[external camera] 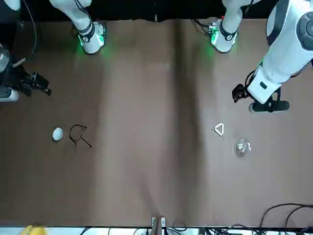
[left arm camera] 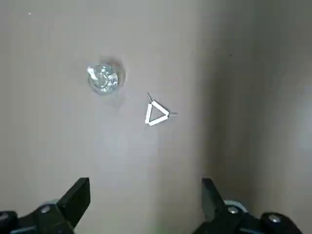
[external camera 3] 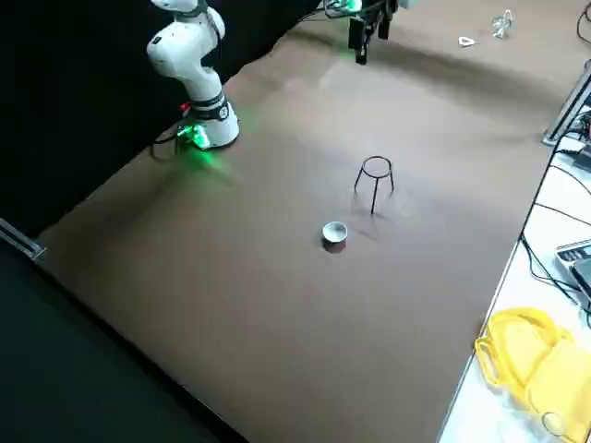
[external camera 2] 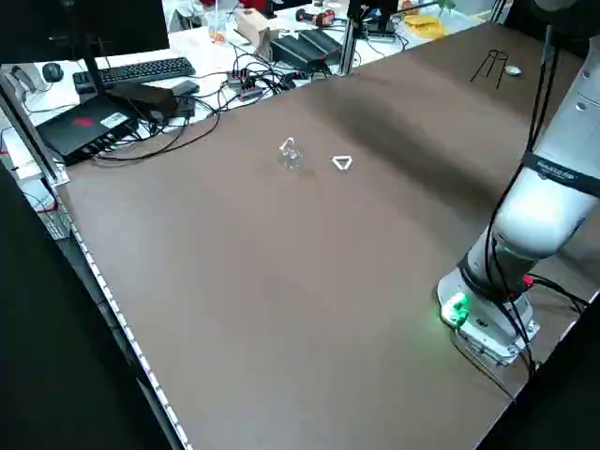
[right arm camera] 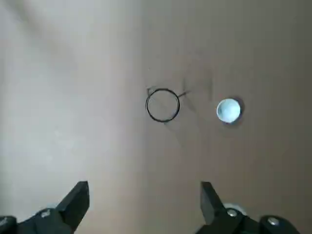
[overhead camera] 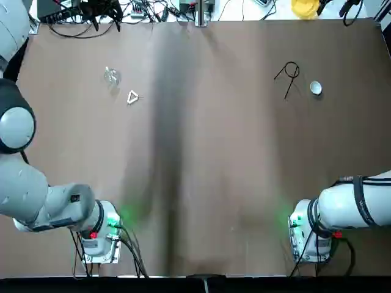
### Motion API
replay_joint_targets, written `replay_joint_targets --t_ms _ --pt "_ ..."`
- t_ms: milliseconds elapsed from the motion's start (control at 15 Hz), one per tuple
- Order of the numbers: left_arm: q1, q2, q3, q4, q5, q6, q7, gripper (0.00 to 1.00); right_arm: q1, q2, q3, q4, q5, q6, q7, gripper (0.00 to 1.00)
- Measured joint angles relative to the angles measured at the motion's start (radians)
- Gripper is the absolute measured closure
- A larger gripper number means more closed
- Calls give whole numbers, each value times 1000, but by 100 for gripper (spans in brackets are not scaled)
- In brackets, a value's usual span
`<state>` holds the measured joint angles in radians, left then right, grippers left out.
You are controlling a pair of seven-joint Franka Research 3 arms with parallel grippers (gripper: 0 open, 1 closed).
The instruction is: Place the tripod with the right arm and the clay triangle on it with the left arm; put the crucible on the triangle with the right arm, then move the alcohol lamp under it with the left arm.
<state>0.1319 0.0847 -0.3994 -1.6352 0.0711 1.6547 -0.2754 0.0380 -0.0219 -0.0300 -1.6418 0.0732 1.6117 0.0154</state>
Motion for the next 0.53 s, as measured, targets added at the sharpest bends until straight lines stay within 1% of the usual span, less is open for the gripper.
replay_joint_targets --t_ms 133,333,533 --pt "2 0 2 2 0 0 0 0 0 7 3 28 0 -29 17 0" --pt "25 4 2 4 0 0 0 0 2 19 6 33 0 -50 17 0" --pt "35 41 3 -1 0 -1 0 0 12 28 9 32 0 -55 17 0"
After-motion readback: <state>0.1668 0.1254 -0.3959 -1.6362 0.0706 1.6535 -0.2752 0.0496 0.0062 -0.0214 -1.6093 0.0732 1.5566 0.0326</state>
